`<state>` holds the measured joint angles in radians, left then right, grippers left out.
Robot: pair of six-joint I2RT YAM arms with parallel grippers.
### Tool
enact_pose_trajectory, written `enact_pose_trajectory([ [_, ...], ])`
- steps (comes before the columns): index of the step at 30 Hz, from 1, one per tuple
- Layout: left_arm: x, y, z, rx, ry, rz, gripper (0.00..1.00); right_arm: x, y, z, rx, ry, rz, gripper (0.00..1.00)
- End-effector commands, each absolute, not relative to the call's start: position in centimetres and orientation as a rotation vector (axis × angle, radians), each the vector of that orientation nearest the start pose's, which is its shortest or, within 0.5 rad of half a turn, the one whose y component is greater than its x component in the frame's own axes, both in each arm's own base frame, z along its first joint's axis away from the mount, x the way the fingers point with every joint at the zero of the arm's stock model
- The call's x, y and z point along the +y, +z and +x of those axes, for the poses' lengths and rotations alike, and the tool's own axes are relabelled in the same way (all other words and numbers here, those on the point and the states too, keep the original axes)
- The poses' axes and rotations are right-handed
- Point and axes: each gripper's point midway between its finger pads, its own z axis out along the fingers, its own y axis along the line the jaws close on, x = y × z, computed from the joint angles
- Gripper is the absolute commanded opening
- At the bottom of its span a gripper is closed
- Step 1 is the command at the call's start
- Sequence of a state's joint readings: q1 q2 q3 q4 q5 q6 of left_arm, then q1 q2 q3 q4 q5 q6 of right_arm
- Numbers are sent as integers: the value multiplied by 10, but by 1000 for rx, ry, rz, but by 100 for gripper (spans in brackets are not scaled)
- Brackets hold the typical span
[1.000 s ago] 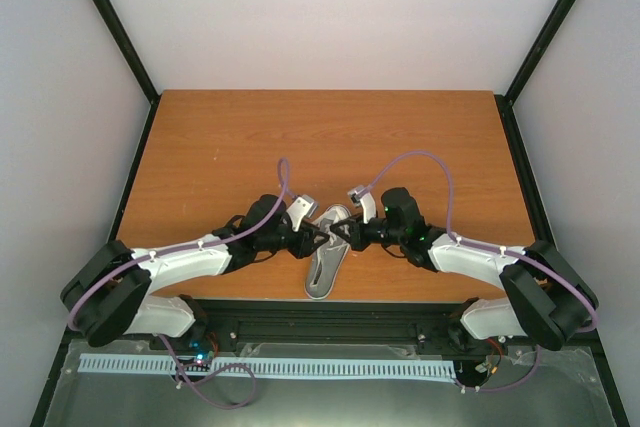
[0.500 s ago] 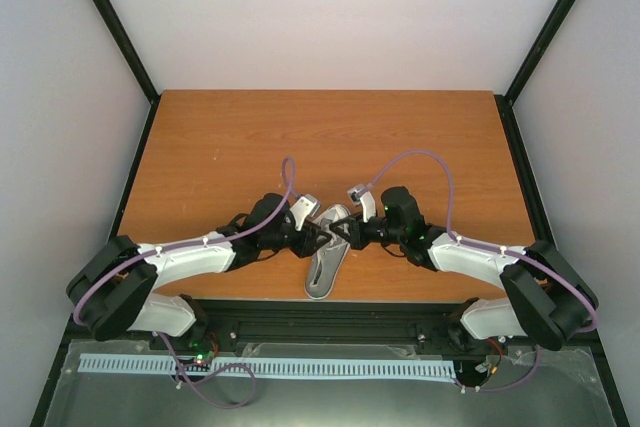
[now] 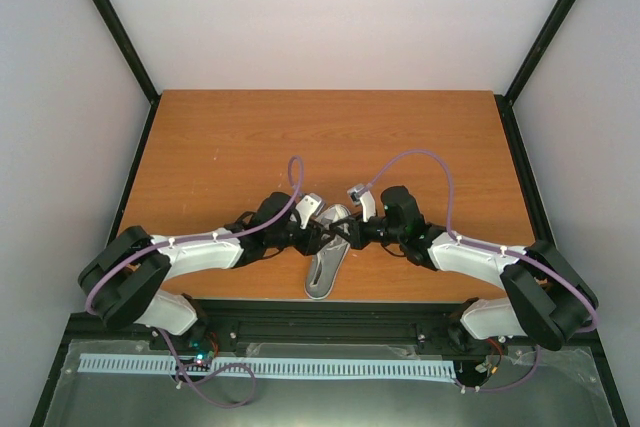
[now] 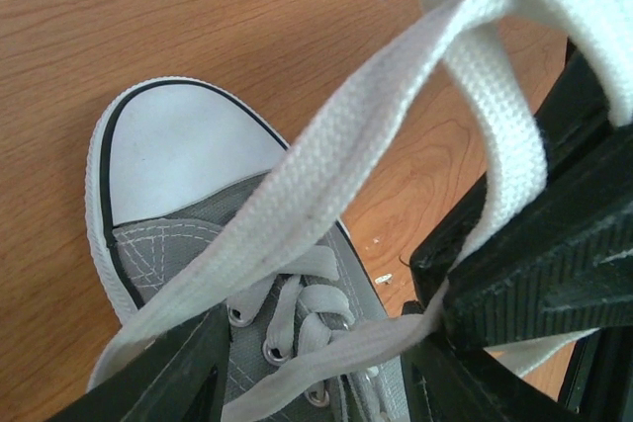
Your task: Tie the shoes
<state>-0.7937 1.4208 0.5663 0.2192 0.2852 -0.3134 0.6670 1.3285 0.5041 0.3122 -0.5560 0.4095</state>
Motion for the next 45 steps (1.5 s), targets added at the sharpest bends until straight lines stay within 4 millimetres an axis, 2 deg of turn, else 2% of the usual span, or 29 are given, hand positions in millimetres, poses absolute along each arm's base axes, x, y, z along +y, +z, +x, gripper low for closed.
enact_pose_trajectory([
  [1,-322,114,241,2112,-951,734,48,296,130,232,2132,1203,-640,3],
  [7,-323,113,240,2118,-961,732,22,295,127,232,2141,1198,-636,3],
  [15,-321,115,239,2118,-975,704,1,294,125,233,2151,1187,-628,3],
  [23,-311,130,234,2110,-1002,628,1,292,122,236,2172,1157,-612,3],
  [27,-301,128,231,2154,-965,596,1,291,120,237,2181,1148,-607,6],
  [29,-296,124,230,2181,-943,584,1,291,120,237,2181,1147,-604,14],
  [32,-288,119,228,2218,-915,549,1,291,122,238,2180,1143,-600,46],
  [34,-281,117,228,2238,-887,522,1,289,123,239,2179,1129,-593,62],
  [35,-278,115,228,2249,-870,508,1,286,123,238,2184,1117,-587,66],
  [39,-267,109,229,2275,-814,465,1,272,125,243,2195,1027,-533,77],
  [45,-265,109,227,2283,-820,448,1,232,126,245,2200,848,-367,82],
])
